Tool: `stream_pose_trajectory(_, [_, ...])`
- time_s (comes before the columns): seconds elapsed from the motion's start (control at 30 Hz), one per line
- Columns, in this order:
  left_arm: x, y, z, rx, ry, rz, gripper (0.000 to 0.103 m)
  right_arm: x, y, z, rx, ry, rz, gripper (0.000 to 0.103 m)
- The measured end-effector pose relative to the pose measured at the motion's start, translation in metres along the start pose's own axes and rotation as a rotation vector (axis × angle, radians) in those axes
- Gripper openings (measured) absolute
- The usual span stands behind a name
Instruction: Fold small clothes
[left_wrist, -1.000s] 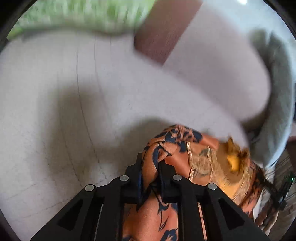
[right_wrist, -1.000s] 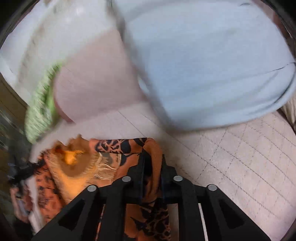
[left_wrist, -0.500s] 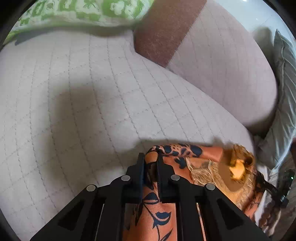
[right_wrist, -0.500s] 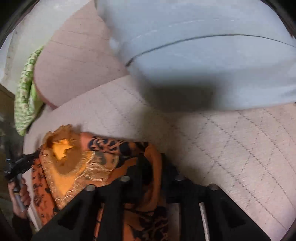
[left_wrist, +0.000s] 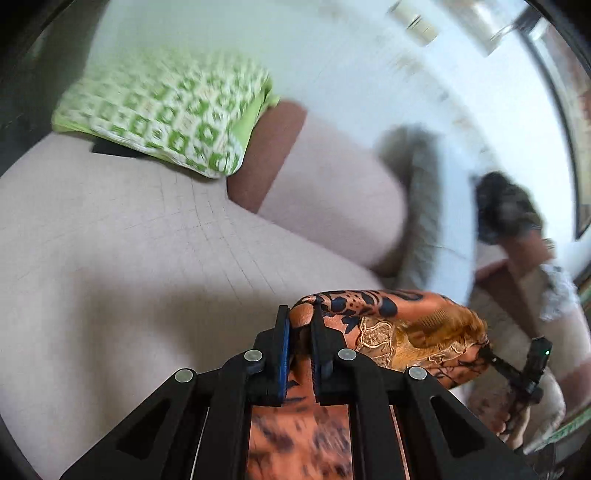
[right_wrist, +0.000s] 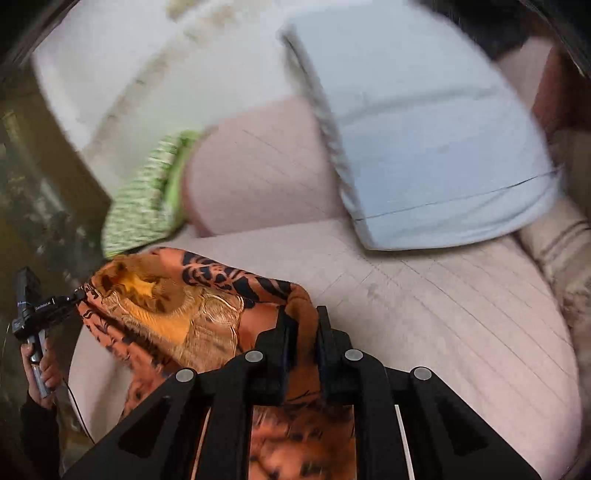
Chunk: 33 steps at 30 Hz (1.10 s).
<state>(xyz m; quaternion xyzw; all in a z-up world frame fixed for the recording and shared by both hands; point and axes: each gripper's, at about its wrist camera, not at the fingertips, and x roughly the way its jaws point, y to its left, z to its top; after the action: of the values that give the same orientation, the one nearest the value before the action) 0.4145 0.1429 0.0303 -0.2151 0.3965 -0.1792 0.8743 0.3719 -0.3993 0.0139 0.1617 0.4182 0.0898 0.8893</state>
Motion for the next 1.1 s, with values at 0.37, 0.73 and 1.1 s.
stream_pose_trajectory(0.37, [-0.075, 0.090, -0.205, -0.257, 0.135, 0.086, 0.008, -0.096, 0.009, -0.206, 0.142, 0.020, -0.028, 0.012])
stream_pose_trajectory(0.73, [-0.089, 0.070, -0.230, -0.189, 0.159, 0.221, 0.009, -0.084, 0.011, -0.251, 0.174, 0.165, -0.186, 0.012])
stream_pose_trajectory(1.1, [-0.121, 0.060, -0.243, -0.226, 0.146, 0.173, 0.031, -0.122, 0.020, -0.266, 0.201, 0.157, -0.175, 0.048])
